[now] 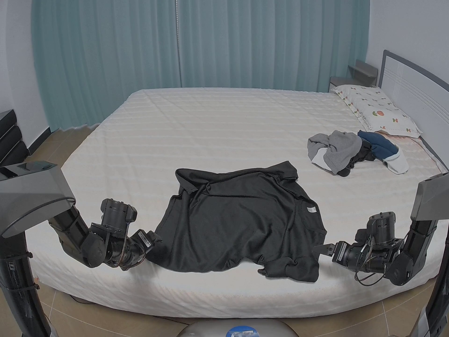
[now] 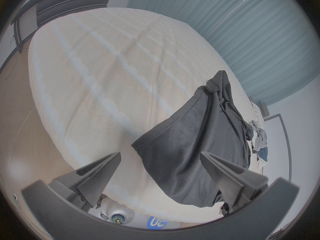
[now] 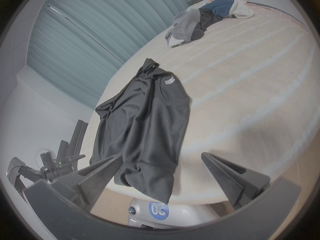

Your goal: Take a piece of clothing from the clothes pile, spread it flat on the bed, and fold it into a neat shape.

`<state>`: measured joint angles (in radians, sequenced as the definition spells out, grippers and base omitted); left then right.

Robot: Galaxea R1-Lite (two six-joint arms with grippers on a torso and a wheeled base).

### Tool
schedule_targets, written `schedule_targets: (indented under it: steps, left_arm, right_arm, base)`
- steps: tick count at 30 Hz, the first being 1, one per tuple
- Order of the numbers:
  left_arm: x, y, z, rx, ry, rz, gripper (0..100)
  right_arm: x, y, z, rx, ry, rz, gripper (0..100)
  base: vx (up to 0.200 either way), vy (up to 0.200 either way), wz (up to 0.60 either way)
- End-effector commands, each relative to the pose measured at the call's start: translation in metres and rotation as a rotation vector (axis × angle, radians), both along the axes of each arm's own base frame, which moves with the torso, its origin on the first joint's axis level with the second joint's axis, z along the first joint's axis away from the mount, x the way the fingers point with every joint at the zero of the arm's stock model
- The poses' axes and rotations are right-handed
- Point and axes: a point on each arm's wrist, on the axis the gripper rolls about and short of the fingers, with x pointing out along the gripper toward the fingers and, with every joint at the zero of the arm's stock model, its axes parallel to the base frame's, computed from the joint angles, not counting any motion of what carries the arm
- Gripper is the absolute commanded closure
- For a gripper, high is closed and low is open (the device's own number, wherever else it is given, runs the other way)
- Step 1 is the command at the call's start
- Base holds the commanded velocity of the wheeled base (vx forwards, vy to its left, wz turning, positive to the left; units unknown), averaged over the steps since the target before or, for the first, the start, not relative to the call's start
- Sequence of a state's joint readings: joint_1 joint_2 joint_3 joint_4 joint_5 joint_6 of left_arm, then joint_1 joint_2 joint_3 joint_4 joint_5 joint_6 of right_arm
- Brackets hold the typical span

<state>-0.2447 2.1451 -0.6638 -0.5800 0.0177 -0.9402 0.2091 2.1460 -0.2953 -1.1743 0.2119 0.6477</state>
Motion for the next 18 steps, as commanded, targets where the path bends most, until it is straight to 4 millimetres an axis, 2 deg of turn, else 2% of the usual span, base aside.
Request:
schedule_targets:
  steps: [1, 8, 18]
  left_arm:
    - [0.003, -0.001, -0.008, 0.002, 0.005, 0.006, 0]
    - [0.013, 0.0, -0.019, 0.004, -0.051, 0.018, 0]
    - [0.02, -0.002, -0.019, -0.001, -0.064, 0.021, 0]
  right_arm:
    - [-0.001, 0.001, -0.005, -0.003, 0.019, 0.005, 0]
    - [-0.001, 0.007, -0.005, -0.003, 0.017, 0.026, 0]
    - [-0.001, 0.011, -0.008, -0.007, 0.025, 0.041, 0]
  base:
    - [0.0, 0.0, 0.0]
    - [0.0, 0.0, 0.0]
    - [0.0, 0.0, 0.0]
